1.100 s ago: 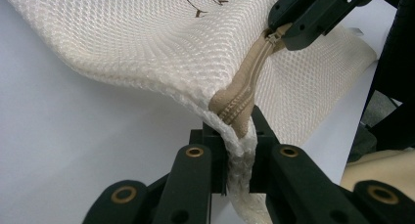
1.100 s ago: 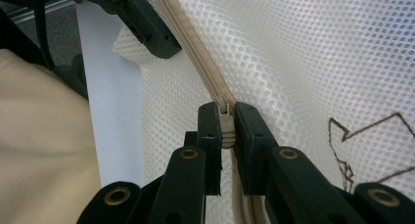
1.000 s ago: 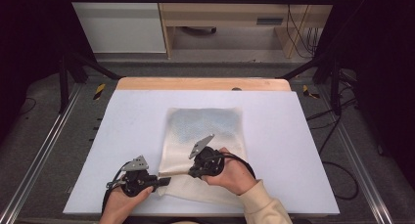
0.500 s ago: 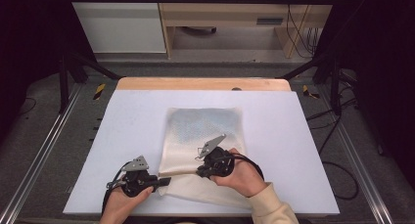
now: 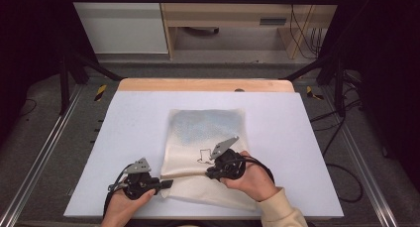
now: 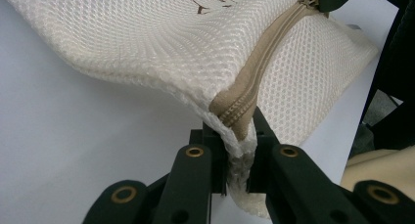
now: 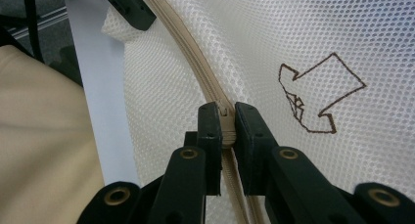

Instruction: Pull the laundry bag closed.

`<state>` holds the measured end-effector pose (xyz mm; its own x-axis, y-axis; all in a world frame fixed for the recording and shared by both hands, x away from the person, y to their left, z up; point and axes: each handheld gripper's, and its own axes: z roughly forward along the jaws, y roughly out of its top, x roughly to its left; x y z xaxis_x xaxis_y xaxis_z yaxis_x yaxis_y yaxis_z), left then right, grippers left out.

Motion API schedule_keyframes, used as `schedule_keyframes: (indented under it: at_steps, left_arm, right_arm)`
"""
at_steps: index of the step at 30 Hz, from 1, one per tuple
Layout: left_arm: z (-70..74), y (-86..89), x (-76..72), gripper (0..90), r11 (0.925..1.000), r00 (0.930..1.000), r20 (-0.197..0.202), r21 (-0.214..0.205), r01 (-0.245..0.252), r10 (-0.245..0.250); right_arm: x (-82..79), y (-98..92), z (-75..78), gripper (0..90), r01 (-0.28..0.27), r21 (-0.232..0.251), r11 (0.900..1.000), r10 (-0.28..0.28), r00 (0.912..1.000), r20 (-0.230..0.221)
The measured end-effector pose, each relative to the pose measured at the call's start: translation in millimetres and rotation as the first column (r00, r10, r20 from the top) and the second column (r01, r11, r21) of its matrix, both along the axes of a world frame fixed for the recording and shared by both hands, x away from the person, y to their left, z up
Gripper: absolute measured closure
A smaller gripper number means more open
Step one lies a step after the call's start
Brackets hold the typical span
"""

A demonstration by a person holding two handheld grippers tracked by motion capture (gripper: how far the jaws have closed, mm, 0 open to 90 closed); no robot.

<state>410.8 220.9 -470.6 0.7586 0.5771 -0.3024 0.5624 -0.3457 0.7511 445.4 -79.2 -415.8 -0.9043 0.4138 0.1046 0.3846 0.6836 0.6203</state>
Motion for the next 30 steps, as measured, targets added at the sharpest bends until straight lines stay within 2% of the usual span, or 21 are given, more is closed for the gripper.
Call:
schedule_keyframes:
  at_steps: [11,25,30]
  left_arm:
    - [-0.4,-0.1,0.1,82.7,1.0000,1.0000,-0.001,0.003,-0.001,0.001]
    - [-0.5,-1.3,-0.6,82.7,1.0000,1.0000,0.002,0.002,0.000,0.000]
    - [-0.9,-0.8,0.1,82.7,1.0000,1.0000,-0.003,0.001,0.002,-0.002]
  right_arm:
    - [-1.1,-13.7,0.9,82.1,0.023,0.004,0.9997,-0.023,0.9997,0.005]
    - [-2.6,-17.1,0.6,82.1,0.025,0.005,0.9997,-0.025,0.9997,0.006]
    - [-1.7,-21.3,-0.8,82.1,0.044,0.005,0.9990,-0.044,0.9990,0.002]
